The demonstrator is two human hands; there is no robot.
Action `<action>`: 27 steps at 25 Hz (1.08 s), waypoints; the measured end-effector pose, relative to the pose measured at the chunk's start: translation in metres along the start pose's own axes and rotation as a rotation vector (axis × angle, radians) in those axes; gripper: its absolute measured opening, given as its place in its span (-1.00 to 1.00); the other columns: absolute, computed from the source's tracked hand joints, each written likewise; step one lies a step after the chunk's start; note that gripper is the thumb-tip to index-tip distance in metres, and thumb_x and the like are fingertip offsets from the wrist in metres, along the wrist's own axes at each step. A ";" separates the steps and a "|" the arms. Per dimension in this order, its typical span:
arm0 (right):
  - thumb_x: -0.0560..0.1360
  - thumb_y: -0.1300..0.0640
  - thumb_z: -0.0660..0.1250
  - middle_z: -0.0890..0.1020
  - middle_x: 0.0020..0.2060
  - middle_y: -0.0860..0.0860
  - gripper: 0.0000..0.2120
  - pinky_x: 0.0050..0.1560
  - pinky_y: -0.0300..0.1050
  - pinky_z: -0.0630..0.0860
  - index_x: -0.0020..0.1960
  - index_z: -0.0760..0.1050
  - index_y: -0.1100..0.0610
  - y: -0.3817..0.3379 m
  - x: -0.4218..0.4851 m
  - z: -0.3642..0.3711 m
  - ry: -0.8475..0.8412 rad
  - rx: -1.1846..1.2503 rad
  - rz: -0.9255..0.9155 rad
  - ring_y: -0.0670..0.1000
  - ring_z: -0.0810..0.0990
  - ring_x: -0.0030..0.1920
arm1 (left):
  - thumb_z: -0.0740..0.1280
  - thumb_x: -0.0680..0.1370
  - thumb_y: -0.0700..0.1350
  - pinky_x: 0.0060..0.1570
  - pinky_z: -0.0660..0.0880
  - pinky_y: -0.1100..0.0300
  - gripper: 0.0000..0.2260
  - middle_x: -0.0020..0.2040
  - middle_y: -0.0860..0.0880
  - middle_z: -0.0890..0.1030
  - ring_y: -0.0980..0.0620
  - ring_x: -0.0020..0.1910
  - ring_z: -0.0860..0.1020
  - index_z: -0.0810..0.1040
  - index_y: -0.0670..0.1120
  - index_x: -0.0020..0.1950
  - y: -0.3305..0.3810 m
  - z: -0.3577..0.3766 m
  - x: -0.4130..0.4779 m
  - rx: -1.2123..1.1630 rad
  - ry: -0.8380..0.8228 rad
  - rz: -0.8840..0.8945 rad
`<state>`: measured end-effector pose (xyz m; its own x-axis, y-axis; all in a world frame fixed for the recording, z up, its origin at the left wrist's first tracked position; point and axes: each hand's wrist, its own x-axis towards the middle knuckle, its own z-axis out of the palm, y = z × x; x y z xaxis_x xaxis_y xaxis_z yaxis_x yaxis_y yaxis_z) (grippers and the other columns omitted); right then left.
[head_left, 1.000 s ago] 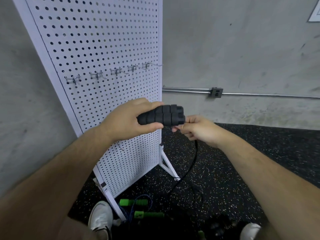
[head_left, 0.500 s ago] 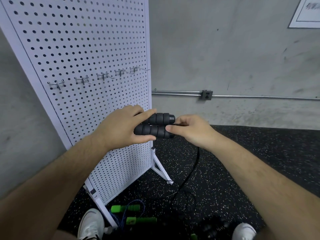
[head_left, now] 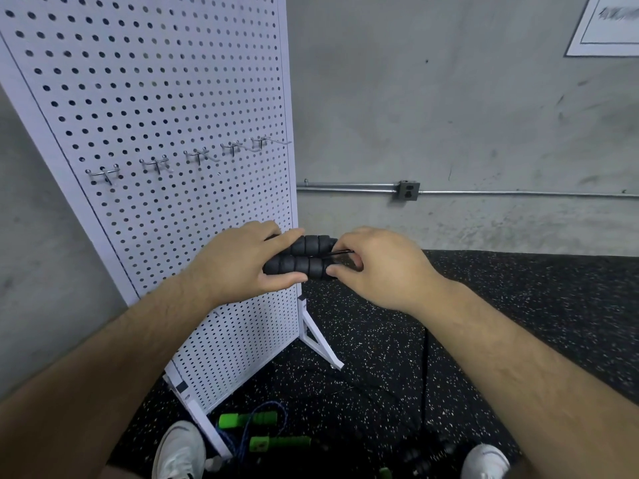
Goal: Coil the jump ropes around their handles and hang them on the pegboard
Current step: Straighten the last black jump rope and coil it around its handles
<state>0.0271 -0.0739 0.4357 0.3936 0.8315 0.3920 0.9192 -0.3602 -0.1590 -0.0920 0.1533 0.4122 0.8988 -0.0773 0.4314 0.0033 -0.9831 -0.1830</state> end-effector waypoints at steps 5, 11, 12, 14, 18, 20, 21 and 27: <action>0.58 -0.11 0.25 0.49 -0.21 -0.13 -0.80 -0.16 -0.03 0.53 -0.02 0.53 0.01 0.012 -0.001 -0.012 0.000 0.008 -0.054 -0.03 0.52 -0.18 | -0.03 0.49 0.51 -0.18 0.54 0.12 -0.28 -0.01 0.15 0.52 0.11 -0.06 0.50 0.36 0.13 0.50 0.006 0.001 0.000 -0.047 -0.019 -0.020; 0.63 -0.08 0.20 0.58 -0.09 -0.09 -0.74 -0.12 -0.02 0.52 0.00 0.58 0.06 0.021 0.003 -0.012 0.084 -0.026 -0.140 0.01 0.57 -0.09 | 0.06 0.47 0.52 -0.15 0.40 0.27 -0.29 -0.02 0.23 0.43 0.15 -0.02 0.46 0.36 0.15 0.49 0.017 0.002 -0.004 -0.101 -0.083 0.038; 0.61 -0.09 0.24 0.59 -0.09 -0.11 -0.75 -0.10 -0.03 0.52 0.00 0.59 0.05 0.025 0.005 -0.013 0.086 0.002 -0.131 -0.01 0.57 -0.08 | 0.08 0.47 0.51 -0.16 0.32 0.35 -0.30 -0.03 0.25 0.38 0.19 -0.04 0.42 0.37 0.15 0.49 0.023 0.002 -0.005 -0.123 -0.094 0.060; 0.57 -0.07 0.34 0.62 -0.10 -0.12 -0.81 -0.01 -0.01 0.54 -0.02 0.62 0.03 0.037 0.009 -0.013 0.058 0.176 -0.082 -0.05 0.59 -0.06 | 0.14 0.49 0.47 -0.15 0.21 0.49 -0.34 -0.03 0.28 0.34 0.29 -0.07 0.33 0.39 0.13 0.46 0.034 0.000 -0.007 -0.181 -0.060 0.101; 0.60 0.16 0.33 0.72 -0.11 -0.09 -0.82 0.02 -0.24 0.52 -0.05 0.68 -0.02 0.039 0.007 -0.008 -0.018 0.853 0.137 -0.15 0.65 -0.08 | 0.23 0.51 0.42 -0.04 0.29 0.50 -0.40 0.01 0.30 0.41 0.31 -0.02 0.38 0.39 0.16 0.46 0.051 -0.010 -0.007 -0.343 0.090 0.068; 0.63 0.29 0.26 0.69 -0.26 -0.12 -0.74 -0.08 -0.25 0.50 -0.10 0.61 0.03 0.025 0.001 0.005 -0.075 1.044 0.281 -0.19 0.60 -0.23 | 0.22 0.50 0.41 -0.08 0.40 0.36 -0.40 0.03 0.22 0.49 0.22 -0.01 0.43 0.37 0.16 0.47 0.053 -0.015 -0.002 -0.311 0.148 0.011; 0.64 0.31 0.22 0.63 -0.36 -0.13 -0.73 -0.15 -0.26 0.48 -0.13 0.55 0.05 0.015 -0.003 0.013 -0.129 1.007 0.330 -0.20 0.54 -0.32 | 0.20 0.50 0.42 -0.11 0.43 0.28 -0.39 0.02 0.18 0.52 0.18 -0.02 0.45 0.37 0.15 0.46 0.051 -0.017 0.001 -0.253 0.174 -0.023; 0.71 -0.03 0.06 0.44 -0.28 -0.16 -0.73 -0.30 -0.35 0.26 -0.14 0.35 -0.06 -0.035 -0.016 0.042 -0.213 0.571 0.177 -0.24 0.41 -0.32 | 0.16 0.52 0.43 -0.26 0.48 0.12 -0.35 -0.06 0.01 0.55 -0.04 -0.11 0.53 0.43 0.03 0.43 0.004 -0.007 0.009 0.087 0.214 -0.104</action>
<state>-0.0106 -0.0565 0.3969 0.4796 0.8668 0.1361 0.6768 -0.2668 -0.6861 -0.0871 0.1479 0.4219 0.7786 -0.0184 0.6272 0.1372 -0.9704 -0.1987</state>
